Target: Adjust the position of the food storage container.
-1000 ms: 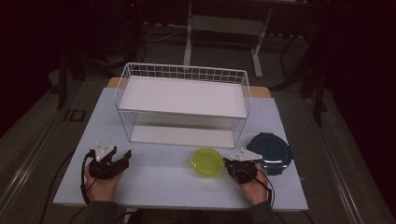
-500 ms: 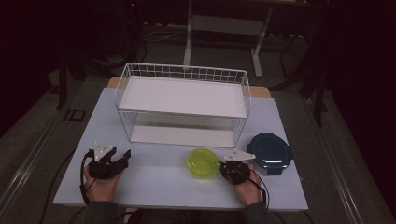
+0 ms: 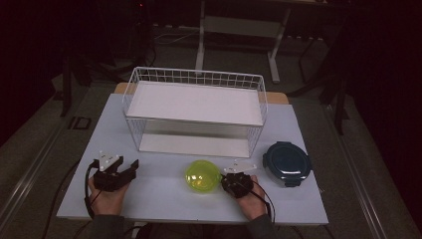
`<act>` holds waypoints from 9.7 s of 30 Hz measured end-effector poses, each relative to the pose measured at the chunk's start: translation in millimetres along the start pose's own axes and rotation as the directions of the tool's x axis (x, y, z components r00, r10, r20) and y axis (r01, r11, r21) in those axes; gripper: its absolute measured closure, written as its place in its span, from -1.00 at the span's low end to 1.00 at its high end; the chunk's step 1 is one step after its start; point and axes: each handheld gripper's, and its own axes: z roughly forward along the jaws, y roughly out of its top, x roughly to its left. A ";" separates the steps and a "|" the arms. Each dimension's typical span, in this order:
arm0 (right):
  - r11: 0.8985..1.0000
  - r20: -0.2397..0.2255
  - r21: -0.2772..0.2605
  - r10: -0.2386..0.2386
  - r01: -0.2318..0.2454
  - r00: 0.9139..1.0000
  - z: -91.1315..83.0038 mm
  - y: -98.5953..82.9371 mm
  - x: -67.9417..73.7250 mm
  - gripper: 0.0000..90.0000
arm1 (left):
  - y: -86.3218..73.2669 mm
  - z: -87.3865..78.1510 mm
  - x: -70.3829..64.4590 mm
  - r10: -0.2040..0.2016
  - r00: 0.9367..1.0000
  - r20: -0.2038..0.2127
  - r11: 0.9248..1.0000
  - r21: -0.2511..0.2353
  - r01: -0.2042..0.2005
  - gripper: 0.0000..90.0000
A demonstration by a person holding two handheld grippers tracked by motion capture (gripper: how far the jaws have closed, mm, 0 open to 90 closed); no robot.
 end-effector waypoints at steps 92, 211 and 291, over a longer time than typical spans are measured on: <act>0.987 -0.069 -0.054 -0.156 0.153 0.985 -15.5 17.8 33.2 0.48 | 20.7 -17.5 -45.7 0.138 0.970 0.202 0.990 -0.009 -0.139 0.88; 0.969 0.406 -0.023 0.232 -0.244 0.884 -132.4 -22.4 -223.8 1.00 | -12.4 -11.8 -62.0 0.253 0.917 0.308 0.964 -0.002 -0.266 0.08; 0.981 0.072 0.029 0.189 -0.191 0.979 -139.1 -53.8 -105.2 1.00 | -11.0 -9.5 -68.7 0.267 0.914 0.305 0.961 -0.016 -0.275 0.08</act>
